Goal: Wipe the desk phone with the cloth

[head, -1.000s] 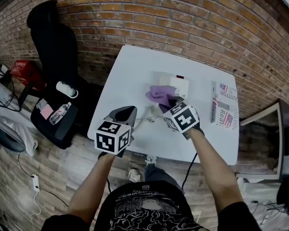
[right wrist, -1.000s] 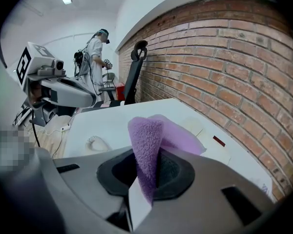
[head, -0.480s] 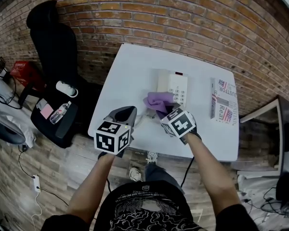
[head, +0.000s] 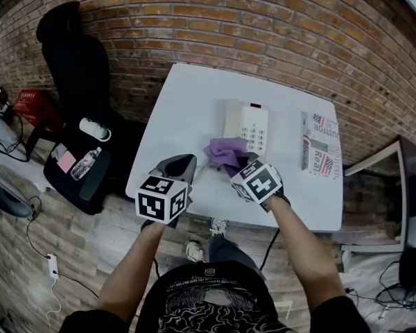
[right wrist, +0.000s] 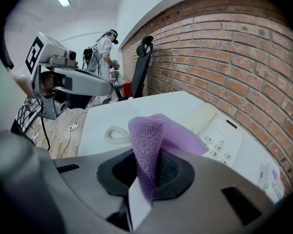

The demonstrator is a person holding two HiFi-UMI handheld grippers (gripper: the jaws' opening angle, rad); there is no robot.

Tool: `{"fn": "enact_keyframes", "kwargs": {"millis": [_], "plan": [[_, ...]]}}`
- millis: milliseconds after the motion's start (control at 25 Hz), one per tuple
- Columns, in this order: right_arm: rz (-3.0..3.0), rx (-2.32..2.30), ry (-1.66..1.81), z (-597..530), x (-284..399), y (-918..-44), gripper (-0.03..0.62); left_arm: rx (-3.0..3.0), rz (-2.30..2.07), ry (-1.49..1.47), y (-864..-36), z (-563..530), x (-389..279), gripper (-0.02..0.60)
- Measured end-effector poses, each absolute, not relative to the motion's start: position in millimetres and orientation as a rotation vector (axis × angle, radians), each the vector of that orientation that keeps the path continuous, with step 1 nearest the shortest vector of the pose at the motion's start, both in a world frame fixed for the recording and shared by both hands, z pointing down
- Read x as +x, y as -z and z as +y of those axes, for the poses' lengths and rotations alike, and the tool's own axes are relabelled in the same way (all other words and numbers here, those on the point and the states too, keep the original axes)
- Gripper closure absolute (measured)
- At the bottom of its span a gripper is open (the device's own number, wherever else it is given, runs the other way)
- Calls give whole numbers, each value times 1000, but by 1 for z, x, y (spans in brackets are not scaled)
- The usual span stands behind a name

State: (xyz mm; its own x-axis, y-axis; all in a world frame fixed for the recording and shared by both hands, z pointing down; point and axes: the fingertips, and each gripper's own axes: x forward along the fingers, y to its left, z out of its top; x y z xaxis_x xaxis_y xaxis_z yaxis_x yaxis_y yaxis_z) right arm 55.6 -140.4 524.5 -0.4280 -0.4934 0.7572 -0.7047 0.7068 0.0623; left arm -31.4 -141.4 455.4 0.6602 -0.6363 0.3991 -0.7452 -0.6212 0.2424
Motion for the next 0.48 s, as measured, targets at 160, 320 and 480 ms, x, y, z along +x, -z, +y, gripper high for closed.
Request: {"fn": "enact_keyframes", "kwargs": {"millis": [160,320,480], "plan": [[-2154,946,-272,-149,64,-493,543,2499,-1083,-375,-452,-148,-29,575],[-2176,986,-209,-163,79,-460,543,2506,-1077,-373,-451,-156,-22,575],[-2193,1026,-176,-182,97,-433,543,2515,-1068,-373,-449,-169,-11,575]]}}
